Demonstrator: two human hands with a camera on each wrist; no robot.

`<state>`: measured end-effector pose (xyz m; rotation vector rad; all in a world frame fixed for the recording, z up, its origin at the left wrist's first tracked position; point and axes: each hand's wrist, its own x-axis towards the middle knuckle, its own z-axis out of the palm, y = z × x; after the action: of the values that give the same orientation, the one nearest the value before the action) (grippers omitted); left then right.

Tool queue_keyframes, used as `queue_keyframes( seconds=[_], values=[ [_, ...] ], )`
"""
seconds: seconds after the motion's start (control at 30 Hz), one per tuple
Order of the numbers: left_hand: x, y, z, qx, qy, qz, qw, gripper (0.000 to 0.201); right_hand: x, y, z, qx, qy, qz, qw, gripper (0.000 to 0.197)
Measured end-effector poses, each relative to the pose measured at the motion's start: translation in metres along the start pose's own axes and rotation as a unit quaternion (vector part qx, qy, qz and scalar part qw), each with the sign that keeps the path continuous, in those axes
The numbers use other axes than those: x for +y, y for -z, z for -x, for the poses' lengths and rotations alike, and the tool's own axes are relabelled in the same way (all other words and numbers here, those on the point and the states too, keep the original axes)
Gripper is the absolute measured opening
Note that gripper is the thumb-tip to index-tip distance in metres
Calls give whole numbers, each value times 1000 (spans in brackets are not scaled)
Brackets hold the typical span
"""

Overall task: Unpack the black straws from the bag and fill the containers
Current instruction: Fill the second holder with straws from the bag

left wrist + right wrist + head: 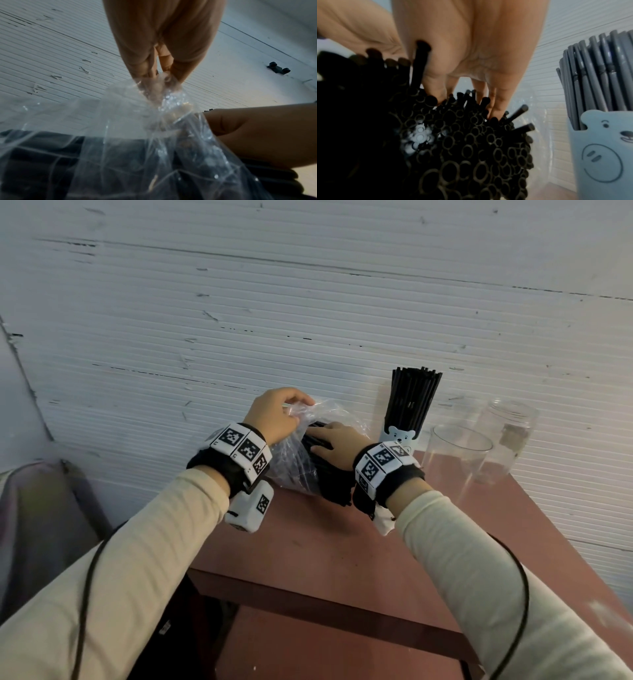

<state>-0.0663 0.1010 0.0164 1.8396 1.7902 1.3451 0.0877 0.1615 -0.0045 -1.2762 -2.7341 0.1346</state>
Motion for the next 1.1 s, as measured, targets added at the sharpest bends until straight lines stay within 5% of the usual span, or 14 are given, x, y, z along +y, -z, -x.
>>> queue_keyframes(
  seconds=[0.8,1.1],
  values=[
    [1,-7,0,-17,25,-8,1000,47,20,18,39,164,37,-110,980,24],
    [4,-9,4,-40,-41,-79,995,47,48,42,90,162,-1,-218,962,17]
  ],
)
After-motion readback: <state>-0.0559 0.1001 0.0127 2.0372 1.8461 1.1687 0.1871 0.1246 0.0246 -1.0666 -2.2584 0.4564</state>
